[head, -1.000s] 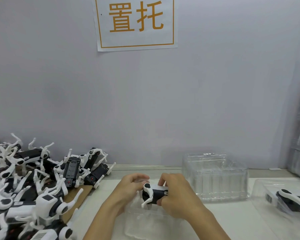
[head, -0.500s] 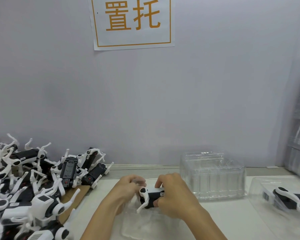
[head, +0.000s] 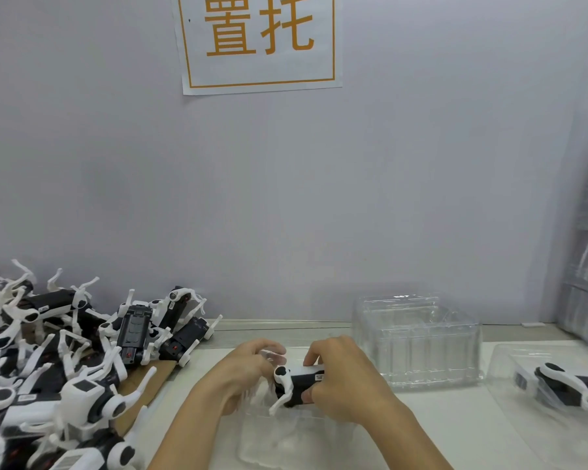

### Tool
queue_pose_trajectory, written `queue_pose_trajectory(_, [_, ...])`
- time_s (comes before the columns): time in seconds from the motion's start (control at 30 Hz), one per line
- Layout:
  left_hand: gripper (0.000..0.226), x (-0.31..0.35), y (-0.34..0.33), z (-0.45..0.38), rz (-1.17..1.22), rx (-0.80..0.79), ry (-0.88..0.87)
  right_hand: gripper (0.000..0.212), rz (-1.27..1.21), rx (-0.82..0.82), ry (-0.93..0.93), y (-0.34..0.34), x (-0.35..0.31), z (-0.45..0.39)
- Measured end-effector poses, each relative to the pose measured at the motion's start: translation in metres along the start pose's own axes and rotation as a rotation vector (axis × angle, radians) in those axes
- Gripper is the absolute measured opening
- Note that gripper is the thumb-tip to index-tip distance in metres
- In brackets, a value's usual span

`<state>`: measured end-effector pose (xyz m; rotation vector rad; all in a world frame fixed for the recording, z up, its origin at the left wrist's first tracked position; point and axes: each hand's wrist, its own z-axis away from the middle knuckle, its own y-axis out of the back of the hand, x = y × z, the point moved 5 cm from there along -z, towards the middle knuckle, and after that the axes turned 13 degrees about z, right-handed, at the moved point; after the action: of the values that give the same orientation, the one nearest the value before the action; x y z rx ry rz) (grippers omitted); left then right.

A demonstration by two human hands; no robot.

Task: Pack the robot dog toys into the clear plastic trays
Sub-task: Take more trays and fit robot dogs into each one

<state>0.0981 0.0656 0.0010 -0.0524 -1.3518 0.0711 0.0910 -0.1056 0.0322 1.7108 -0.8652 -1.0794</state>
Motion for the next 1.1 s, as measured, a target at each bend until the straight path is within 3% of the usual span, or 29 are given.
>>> queue_pose_trajectory(0.07, [0.055, 0.0, 0.0, 0.002, 0.0, 0.008, -0.042, 0.036, 0.007, 0.005, 0.004, 0.001, 0.0, 0.0])
queue_pose_trajectory(0.23, [0.014, 0.015, -0.002, 0.011, -0.047, -0.059, -0.197, 0.036, 0.0, -0.004, 0.006, 0.002, -0.001, 0.001])
queue_pose_trajectory(0.37, [0.031, 0.019, -0.006, 0.021, -0.292, -0.228, -0.145, 0.033, -0.007, -0.013, -0.005, 0.005, -0.001, 0.002])
queue_pose_trajectory(0.57, [0.021, 0.019, -0.007, 0.018, -0.477, -0.14, -0.104, 0.035, 0.019, -0.03, -0.005, 0.006, -0.003, 0.004])
queue_pose_trajectory(0.9, [0.02, 0.016, -0.005, 0.016, -0.431, -0.18, -0.136, 0.04, 0.094, -0.086, -0.062, 0.04, 0.005, 0.009])
queue_pose_trajectory(1.1, [0.021, 0.015, -0.004, 0.015, -0.402, -0.182, -0.126, 0.019, 0.249, -0.078, -0.083, 0.043, 0.004, 0.011])
